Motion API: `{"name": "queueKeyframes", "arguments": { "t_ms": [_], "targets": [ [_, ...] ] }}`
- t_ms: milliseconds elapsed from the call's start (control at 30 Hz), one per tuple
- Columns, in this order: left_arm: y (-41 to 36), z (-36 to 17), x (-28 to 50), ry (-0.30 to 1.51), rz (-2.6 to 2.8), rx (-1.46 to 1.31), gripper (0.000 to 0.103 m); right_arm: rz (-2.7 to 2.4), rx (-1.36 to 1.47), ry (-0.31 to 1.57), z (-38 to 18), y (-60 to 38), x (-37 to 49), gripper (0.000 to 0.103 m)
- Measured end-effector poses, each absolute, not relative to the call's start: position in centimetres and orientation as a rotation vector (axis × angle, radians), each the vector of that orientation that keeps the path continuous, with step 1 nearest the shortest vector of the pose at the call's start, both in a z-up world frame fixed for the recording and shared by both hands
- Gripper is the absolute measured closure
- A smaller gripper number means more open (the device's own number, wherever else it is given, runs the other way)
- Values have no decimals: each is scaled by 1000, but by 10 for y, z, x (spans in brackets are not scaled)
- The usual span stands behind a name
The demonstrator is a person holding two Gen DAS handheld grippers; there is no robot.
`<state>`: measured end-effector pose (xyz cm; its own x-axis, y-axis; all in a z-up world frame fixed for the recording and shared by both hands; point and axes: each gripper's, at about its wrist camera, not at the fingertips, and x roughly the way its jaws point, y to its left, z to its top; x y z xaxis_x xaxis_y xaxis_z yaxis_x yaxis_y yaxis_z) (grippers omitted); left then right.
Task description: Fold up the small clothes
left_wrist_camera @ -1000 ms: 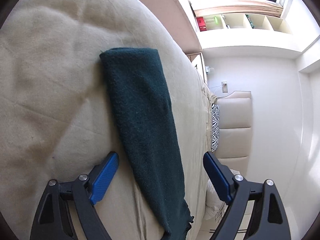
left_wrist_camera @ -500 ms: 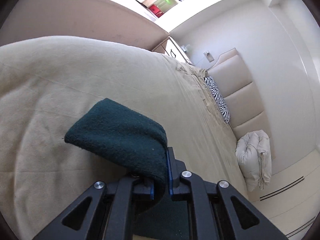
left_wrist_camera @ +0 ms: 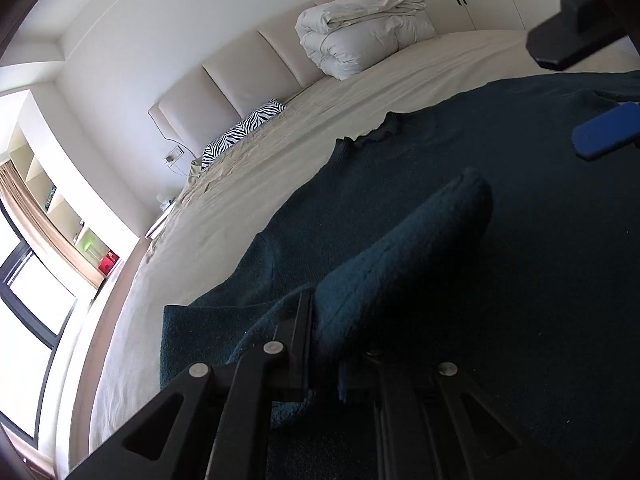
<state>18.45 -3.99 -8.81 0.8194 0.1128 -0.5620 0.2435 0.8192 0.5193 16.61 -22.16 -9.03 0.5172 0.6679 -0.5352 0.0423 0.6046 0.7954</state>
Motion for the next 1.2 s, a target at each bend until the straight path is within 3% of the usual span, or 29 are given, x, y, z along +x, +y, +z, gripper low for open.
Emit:
{"name": "queueKeyframes", "arguments": {
  "t_ms": [367,400,467,533,600,667,700,833,967,1100,1200],
  "targets": [
    [-41,-95,176,603,-45,624,89,506,1167,1202,-173,-171,233,46],
    [-44,-96,180,604,-42,622,89,530,1170,1207,-174,-165,237,48],
    [-41,-96,181,617,-43,604,89,554,1128,1214,-170,-152,239,70],
    [-35,-93,183,635,-53,563,81,554,1043,1214,-160,-145,239,94],
    [-25,-86,181,644,-68,502,55,543,939,1187,-147,-142,240,96],
    [-13,-74,175,650,-93,415,41,523,851,1149,-131,-146,242,96],
    [-6,-67,171,650,-116,359,39,503,804,1130,-123,-150,244,96],
    [42,-48,171,717,-211,50,40,385,575,1088,-94,-166,258,96],
    [106,-47,189,790,-226,-258,66,277,458,1069,-84,-193,272,96],
    [152,-40,204,777,-196,-422,77,197,438,1057,-82,-226,281,96],
    [167,-31,216,748,-200,-469,77,154,451,1066,-87,-247,287,96]
  ]
}}
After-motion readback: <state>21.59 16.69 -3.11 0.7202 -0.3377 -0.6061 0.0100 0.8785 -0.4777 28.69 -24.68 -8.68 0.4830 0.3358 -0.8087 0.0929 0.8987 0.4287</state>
